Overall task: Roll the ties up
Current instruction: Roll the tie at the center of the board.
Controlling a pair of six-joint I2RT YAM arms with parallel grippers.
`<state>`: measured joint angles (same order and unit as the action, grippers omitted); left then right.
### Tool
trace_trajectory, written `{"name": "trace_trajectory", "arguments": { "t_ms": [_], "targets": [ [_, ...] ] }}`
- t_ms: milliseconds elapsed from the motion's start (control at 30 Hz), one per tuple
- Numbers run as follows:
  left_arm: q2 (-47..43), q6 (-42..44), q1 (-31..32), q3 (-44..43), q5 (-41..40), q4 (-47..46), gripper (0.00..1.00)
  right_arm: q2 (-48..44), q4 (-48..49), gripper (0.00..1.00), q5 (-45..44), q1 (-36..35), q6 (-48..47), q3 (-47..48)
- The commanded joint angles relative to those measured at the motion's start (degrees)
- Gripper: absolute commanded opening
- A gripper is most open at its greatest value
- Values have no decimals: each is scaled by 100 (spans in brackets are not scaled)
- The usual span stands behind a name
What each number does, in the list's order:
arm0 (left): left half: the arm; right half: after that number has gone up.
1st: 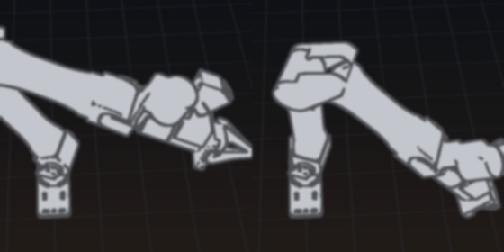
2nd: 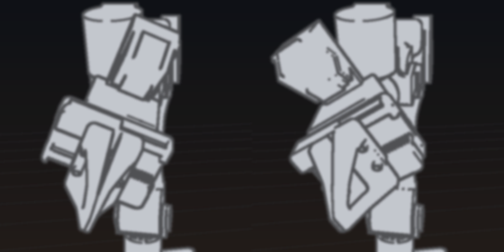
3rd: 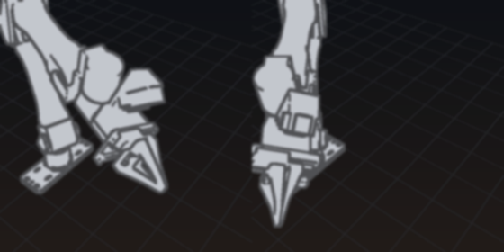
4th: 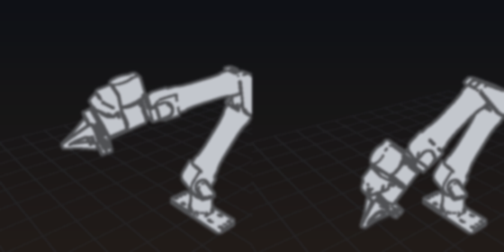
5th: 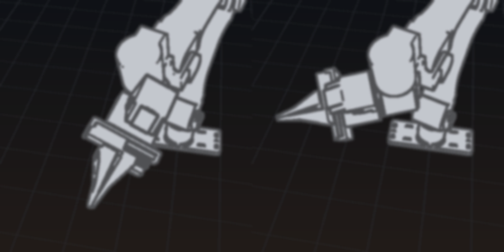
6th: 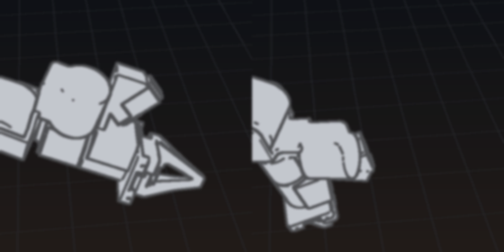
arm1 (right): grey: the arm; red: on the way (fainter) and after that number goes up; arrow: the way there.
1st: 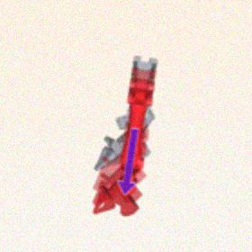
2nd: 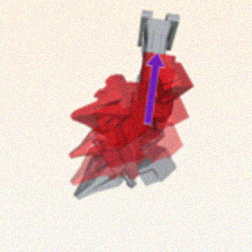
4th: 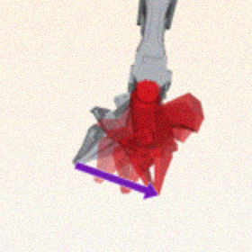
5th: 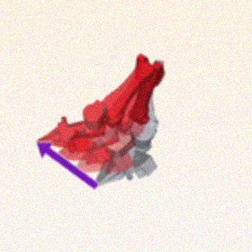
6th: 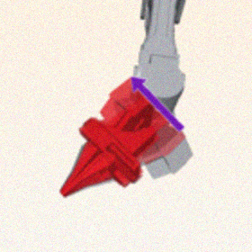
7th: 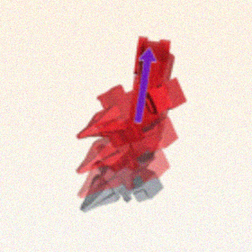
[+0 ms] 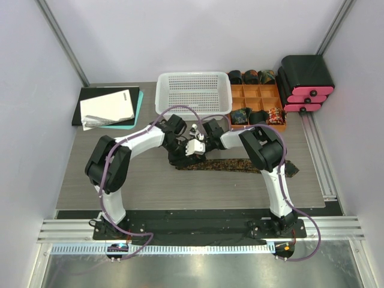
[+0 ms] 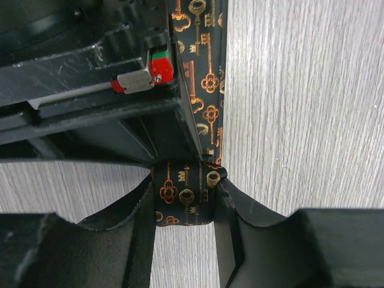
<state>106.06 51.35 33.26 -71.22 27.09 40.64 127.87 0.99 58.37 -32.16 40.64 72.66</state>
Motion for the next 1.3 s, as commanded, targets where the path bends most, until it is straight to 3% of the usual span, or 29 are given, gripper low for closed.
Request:
{"name": "trace_trajectory", "arguments": {
  "t_ms": [0, 133, 200, 300, 400, 667, 1000, 1267],
  "targets": [
    [309, -257, 251, -190, -273, 14, 33, -385, -205, 29, -335, -36, -232, 46],
    [389, -591, 287, -68, -599, -100, 31, -649, -389, 44, -344, 218, -302, 221],
    [442, -740, 304, -111, -722, -153, 31, -754, -845, 47, -283, 377, -460, 354],
    [661, -907, 322, -356, -872, -110, 31, -913, -1381, 60, -160, 667, -855, 380],
    [793, -1021, 331, -559, -864, -74, 30, -1018, -1891, 63, -124, 930, -1268, 406],
    [846, -1198, 585, -551, -881, -21, 30, -1449, -3052, 61, -54, 1318, -2287, 82],
    [547, -1953, 1059, -85, -1011, -223, 30, -2037, -3421, 52, -61, 1309, -3088, -331],
    [451, -2700, 1429, 56, -1154, -496, 30, -2486, -3817, 48, -256, 1862, -3405, -1078]
  ]
}}
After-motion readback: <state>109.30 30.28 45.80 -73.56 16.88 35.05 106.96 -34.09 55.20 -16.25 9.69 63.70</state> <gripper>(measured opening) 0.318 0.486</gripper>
